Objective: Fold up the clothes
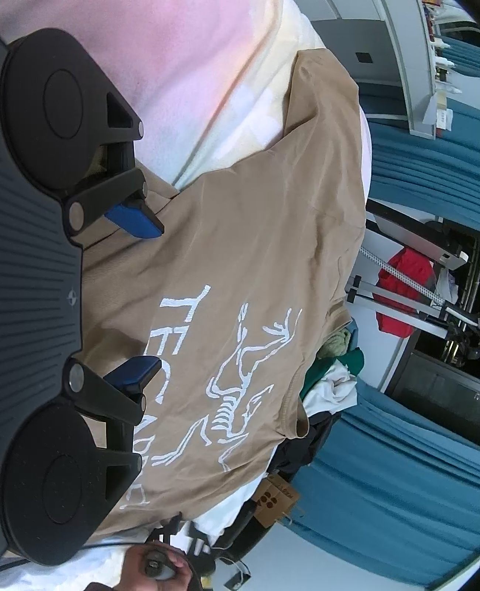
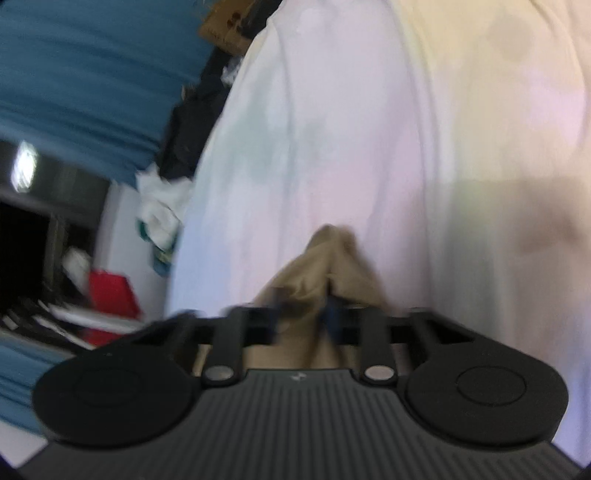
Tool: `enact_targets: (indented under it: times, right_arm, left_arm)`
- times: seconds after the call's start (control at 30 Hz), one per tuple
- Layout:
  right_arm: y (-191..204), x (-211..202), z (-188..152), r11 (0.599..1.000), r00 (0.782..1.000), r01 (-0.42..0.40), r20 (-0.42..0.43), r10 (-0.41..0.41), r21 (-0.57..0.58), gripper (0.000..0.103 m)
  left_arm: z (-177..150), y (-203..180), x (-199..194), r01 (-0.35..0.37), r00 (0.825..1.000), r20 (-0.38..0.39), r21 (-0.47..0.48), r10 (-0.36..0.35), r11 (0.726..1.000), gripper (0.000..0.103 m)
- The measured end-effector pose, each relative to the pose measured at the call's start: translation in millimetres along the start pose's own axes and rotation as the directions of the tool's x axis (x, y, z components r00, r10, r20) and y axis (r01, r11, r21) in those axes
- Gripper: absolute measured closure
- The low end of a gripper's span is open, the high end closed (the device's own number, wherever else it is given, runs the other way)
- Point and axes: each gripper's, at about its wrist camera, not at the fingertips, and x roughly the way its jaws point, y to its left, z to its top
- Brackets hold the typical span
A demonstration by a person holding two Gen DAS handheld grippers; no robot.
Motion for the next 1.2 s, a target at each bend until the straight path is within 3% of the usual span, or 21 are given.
enact_targets:
  times: [0.1,0.2,0.27,0.33,0.37,0.4,0.47,0.5,0.57,0.6,0.63,0.73,0.77,1.0,1.1,1.2]
  right_arm:
    - [23,-25,-8,0.983,0.997,-0.025,0.072,0.039,-0.185,0.097]
    - [66,-62,-38,0.896,0.978,-0.069,0.145,0.146,-0.439,0.097]
    - [95,-84,-74,0.769,0.965,-0.052,0.167,0.203,-0.637,0.097]
    - [117,-104,-120,0.594,0.954,-0.028,0.156,0.256,-0.804,0.097]
    - [121,-108,-138,0.530,0.955,-0.028,0.133,0.264,-0.847,0.097]
    - [123,-107,-157,0.478,0.963,-0.038,0.096,0.253,-0.877,0.095]
    - [118,-96,-189,0.419,0.983,-0.075,0.005,0.185,-0.905,0.094]
    - [119,-85,-196,0.419,0.988,-0.109,-0.053,0.145,-0.902,0.090]
    - [107,-80,-205,0.456,0.983,-0.182,-0.177,0.053,-0.871,0.064]
    - [100,-81,-210,0.479,0.971,-0.214,-0.238,0.012,-0.851,0.041]
    - [96,-86,-213,0.481,0.963,-0.240,-0.270,0.006,-0.843,0.037]
    - [99,-120,-219,0.432,0.962,-0.260,-0.271,0.038,-0.864,0.038]
    - [96,-137,-218,0.437,0.965,-0.252,-0.260,0.044,-0.863,0.038]
    - [40,-240,-188,0.620,0.984,-0.150,-0.176,0.019,-0.770,0.038]
    - [19,-249,-189,0.668,0.990,-0.118,-0.143,0.018,-0.734,0.037]
    - [13,-241,-181,0.685,0.991,-0.108,-0.129,0.020,-0.721,0.038]
  left_arm:
    - [3,3,-2,0.007,1.000,0.001,-0.030,-0.007,1.000,0.033]
    - [7,5,-6,0.011,1.000,0.009,-0.055,-0.010,0.998,0.034]
    - [9,7,-10,0.010,1.000,0.017,-0.063,-0.009,0.998,0.035]
    - [11,8,-14,0.011,1.000,0.026,-0.066,-0.009,0.998,0.035]
    - [12,9,-16,0.012,0.999,0.032,-0.065,-0.010,0.998,0.035]
    - [12,9,-18,0.013,0.999,0.039,-0.062,-0.011,0.998,0.035]
    - [12,9,-20,0.016,0.999,0.050,-0.047,-0.014,0.999,0.035]
    - [12,8,-21,0.017,0.998,0.054,-0.038,-0.015,0.999,0.035]
    - [11,8,-21,0.025,0.998,0.055,-0.023,-0.023,0.999,0.035]
    - [11,8,-21,0.030,0.998,0.051,-0.020,-0.028,0.999,0.035]
    - [11,8,-20,0.034,0.998,0.047,-0.017,-0.033,0.999,0.035]
    - [10,6,-21,0.051,0.998,0.049,-0.004,-0.050,0.999,0.035]
    - [10,5,-21,0.056,0.997,0.050,0.001,-0.056,0.998,0.035]
    - [1,-11,-28,0.072,0.995,0.062,0.124,-0.080,0.990,0.035]
    - [-3,-21,-32,0.087,0.994,0.055,0.162,-0.097,0.983,0.035]
    - [-5,-33,-34,0.096,0.993,0.052,0.207,-0.109,0.974,0.035]
